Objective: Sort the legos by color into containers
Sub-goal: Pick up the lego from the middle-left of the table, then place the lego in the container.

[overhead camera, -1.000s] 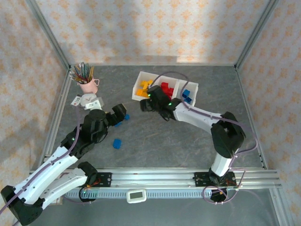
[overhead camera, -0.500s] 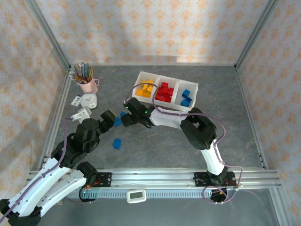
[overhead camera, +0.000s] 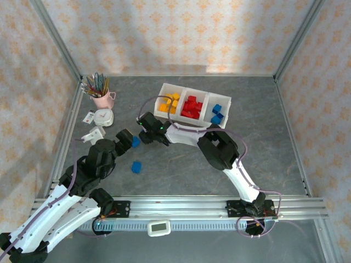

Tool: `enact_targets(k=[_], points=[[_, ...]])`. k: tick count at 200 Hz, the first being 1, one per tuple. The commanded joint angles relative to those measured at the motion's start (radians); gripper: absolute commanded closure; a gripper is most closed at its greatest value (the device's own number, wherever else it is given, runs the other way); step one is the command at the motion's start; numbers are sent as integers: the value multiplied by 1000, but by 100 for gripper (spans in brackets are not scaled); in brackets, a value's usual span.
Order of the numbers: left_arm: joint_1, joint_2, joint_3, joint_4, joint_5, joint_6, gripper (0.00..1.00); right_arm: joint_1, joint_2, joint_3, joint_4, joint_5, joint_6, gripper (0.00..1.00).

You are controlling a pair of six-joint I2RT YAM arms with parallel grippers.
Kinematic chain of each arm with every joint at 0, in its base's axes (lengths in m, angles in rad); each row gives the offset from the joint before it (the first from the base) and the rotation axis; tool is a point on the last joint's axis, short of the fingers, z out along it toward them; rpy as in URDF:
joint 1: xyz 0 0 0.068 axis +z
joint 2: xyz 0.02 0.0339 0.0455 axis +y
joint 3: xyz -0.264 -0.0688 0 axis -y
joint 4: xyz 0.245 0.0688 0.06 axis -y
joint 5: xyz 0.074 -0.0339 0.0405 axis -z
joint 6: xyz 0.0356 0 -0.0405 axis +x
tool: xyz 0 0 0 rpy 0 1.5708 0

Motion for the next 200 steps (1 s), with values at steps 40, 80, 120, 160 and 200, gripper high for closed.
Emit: enact_targets(k=[40,80,120,160,200], points=[[7,0,-3,-11,-9,0,1,-4,-59,-24,-28,15,-12,82],[7,41,40,25,33,31,1,-36,-261,-195,15,3,69,84],[7,118,66,108,96,95,1,-146,-497,-374,14,44,171,84],[7,219,69,267,166,153,1,-329,-649,-481,-13,125,276,84],[7,337,85,413,246,201,1,-510,-666,-483,-35,184,309,83]])
